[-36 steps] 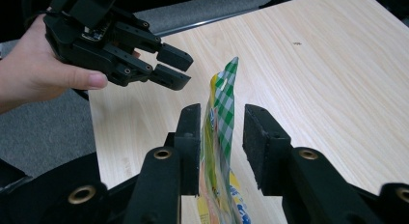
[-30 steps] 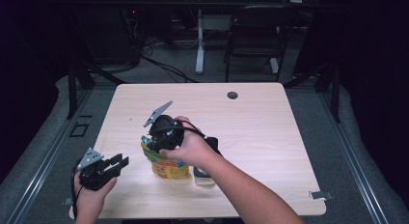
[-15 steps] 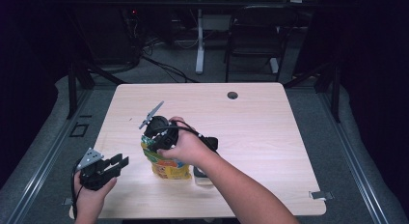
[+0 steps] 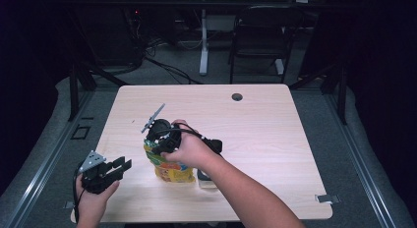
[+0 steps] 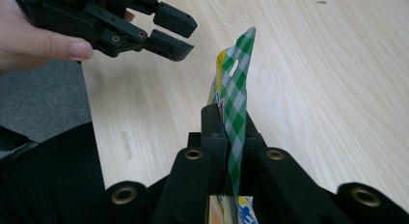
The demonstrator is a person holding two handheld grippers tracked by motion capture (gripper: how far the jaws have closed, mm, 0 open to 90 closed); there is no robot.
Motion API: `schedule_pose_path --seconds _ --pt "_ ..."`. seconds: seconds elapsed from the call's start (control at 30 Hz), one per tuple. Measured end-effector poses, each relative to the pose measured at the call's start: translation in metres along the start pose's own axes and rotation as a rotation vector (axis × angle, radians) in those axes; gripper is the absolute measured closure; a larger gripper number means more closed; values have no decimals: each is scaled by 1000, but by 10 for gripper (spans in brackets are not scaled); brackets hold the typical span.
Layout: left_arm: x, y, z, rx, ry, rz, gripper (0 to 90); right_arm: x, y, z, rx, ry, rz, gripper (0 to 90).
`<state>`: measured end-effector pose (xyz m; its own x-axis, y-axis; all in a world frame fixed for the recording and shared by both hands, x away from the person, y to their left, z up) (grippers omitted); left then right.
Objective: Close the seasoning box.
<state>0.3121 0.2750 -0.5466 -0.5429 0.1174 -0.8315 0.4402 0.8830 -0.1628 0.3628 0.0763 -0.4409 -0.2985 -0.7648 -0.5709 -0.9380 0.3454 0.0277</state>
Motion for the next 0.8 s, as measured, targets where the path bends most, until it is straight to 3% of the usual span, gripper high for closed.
schedule_pose_path --seconds 0.8 --pt "0 0 0 -2 1 3 653 -1 2 0 -6 16 -9 900"
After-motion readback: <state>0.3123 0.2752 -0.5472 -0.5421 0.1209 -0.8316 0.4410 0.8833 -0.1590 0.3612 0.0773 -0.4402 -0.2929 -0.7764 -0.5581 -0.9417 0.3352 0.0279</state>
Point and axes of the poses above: each handheld gripper's, and its own axes: z roughly forward along the jaws, x roughly out of its underside, y roughly to its left, the point moved 4 cm from there along z, roughly forward along the jaws, and after that the axes turned 1 degree about -z, right-handed, at the moved point
